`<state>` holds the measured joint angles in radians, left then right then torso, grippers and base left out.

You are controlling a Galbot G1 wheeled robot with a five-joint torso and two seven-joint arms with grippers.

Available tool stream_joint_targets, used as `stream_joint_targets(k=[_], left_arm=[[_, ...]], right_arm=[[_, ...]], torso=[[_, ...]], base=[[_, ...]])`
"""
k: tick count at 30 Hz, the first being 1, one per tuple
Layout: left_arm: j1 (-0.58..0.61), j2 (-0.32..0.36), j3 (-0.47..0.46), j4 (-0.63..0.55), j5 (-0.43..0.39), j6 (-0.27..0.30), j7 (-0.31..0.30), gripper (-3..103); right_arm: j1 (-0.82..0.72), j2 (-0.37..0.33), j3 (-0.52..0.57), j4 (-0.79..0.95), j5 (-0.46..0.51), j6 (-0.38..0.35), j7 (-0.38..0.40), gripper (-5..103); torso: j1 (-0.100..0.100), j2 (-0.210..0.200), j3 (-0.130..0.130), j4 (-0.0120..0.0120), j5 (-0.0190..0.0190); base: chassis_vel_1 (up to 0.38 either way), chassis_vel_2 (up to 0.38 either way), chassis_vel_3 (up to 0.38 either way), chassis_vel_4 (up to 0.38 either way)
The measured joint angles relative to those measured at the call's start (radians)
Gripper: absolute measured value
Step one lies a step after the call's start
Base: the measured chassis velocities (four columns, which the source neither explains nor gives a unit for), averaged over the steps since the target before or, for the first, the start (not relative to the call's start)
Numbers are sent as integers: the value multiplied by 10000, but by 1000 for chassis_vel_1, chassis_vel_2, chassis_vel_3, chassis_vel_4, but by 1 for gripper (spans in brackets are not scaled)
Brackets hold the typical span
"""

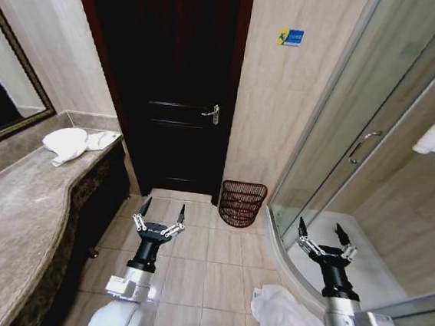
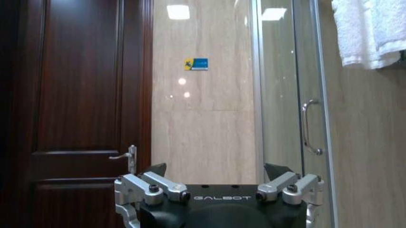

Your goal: Discard the used towel into the hamper.

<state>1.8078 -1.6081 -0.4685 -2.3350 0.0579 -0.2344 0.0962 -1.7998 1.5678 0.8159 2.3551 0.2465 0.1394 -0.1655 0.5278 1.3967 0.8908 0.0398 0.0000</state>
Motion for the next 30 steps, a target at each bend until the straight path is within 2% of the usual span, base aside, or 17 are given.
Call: stream_joint_targets(k=[9,12,16,18,30], left_arm=[[-6,0,-5,4,-143,-3,-13,100],[-16,-1,-7,4,-154,-2,-9,100],[-17,0,-8,4,-157,70,-75,100],[-16,0,-4,3,-169,123,-123,100],[-9,0,28,-6,-174,147,-167,100]], right_arm=[[65,7,-60,-104,5,164,-6,100],[228,-8,-163,-245,-7,482,417,100],[260,-19,-163,-265,-5,552,535,100],[267,-19,-160,-305,-5,626,558,100],[248,-15,-153,-315,-59,660,634,100]], torso=[[4,0,1,-1,-2],[9,-2,3,3,6],[18,-5,6,3,1],[13,-4,4,-3,-1],[0,1,0,0,0]], base=[[-150,143,159,-145],[-171,180,166,-181],[-138,147,137,-113],[-17,27,26,-15],[45,-6,0,41]])
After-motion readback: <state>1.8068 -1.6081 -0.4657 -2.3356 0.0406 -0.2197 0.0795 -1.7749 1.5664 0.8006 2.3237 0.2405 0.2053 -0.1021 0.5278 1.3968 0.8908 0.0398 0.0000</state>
